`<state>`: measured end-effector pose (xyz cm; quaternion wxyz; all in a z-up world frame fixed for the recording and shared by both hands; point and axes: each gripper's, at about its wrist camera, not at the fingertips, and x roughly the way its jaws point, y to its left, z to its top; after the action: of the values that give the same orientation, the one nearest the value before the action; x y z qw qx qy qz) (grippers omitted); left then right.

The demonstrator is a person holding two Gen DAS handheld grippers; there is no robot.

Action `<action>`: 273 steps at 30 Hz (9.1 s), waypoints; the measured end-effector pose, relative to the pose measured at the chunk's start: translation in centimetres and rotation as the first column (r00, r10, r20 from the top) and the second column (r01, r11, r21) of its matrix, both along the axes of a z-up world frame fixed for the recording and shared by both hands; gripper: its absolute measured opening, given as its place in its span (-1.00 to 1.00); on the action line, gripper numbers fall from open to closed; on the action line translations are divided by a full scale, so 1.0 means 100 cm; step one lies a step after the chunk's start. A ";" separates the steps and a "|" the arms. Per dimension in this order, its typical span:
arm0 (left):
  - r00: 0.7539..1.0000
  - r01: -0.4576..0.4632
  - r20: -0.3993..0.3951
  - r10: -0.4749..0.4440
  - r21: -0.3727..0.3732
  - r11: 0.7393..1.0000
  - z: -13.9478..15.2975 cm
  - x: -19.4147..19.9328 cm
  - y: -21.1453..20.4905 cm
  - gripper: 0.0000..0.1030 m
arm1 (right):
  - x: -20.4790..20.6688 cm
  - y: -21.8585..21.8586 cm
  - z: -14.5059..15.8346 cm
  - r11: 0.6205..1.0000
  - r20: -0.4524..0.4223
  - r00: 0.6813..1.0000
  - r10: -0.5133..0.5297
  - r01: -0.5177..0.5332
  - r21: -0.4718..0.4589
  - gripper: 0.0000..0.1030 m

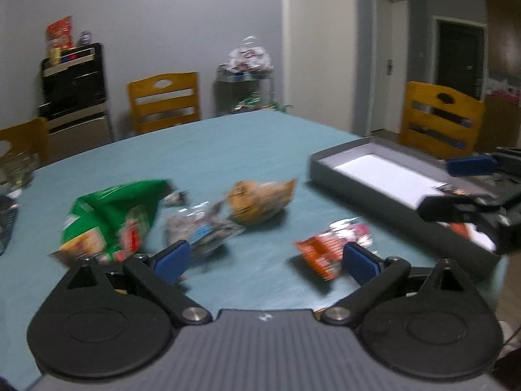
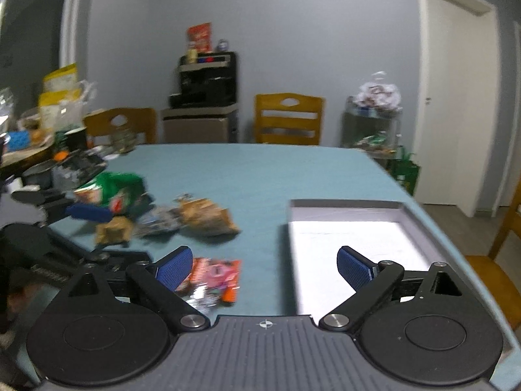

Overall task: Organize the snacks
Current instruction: 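Move both tools back over the remaining snacks on the table, then grasp the pink-and-white candy stick with the right tool while the left tool grasps the wrapped chocolate, then carry both snacks over the grey box and open both tools, then move both tools back toward the snacks on the table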

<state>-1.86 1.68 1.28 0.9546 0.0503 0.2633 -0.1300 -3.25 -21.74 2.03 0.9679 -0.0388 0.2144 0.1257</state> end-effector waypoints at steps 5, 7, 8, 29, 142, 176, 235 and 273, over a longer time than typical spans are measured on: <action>0.999 -0.041 -0.021 0.041 -0.006 0.999 -0.007 0.000 0.015 0.95 | 0.001 0.027 -0.010 0.997 -0.039 0.997 0.067 -0.068 -0.026 0.88; 0.998 -0.050 -0.027 0.050 -0.002 0.999 -0.008 0.002 0.016 0.95 | 0.003 0.033 -0.015 0.996 -0.052 0.995 0.080 -0.081 -0.034 0.88; 0.998 -0.051 -0.028 0.051 -0.001 0.999 -0.008 0.002 0.016 0.95 | 0.004 0.036 -0.017 0.996 -0.058 0.995 0.081 -0.083 -0.041 0.87; 0.995 0.097 0.011 -0.098 0.097 0.991 -0.021 -0.022 0.010 0.95 | 0.023 0.040 -0.033 0.995 -0.180 0.979 0.098 -0.100 -0.006 0.26; 0.941 0.337 -0.003 -0.338 -0.045 0.940 0.023 -0.006 -0.042 -0.58 | 0.008 -0.038 0.027 0.990 0.146 0.988 0.046 -0.065 0.123 -0.84; 0.863 0.502 -0.056 -0.502 -0.013 0.865 0.017 0.055 -0.218 -0.58 | 0.013 -0.148 -0.003 0.977 -0.008 0.989 -0.149 0.149 0.154 -0.84; 0.863 0.491 -0.134 -0.486 0.004 0.871 -0.022 0.066 -0.239 -0.58 | 0.016 -0.155 -0.031 0.975 -0.133 0.978 -0.158 0.176 0.137 -0.78; 0.895 0.446 0.019 -0.446 -0.047 0.894 -0.004 0.047 -0.203 0.81 | -0.001 -0.152 -0.015 0.957 -0.018 0.978 -0.208 0.208 0.201 1.00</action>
<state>2.83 -18.62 0.83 0.9013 0.0858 0.2379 -0.3518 -3.31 -36.94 0.55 0.9750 0.0820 0.2018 0.0442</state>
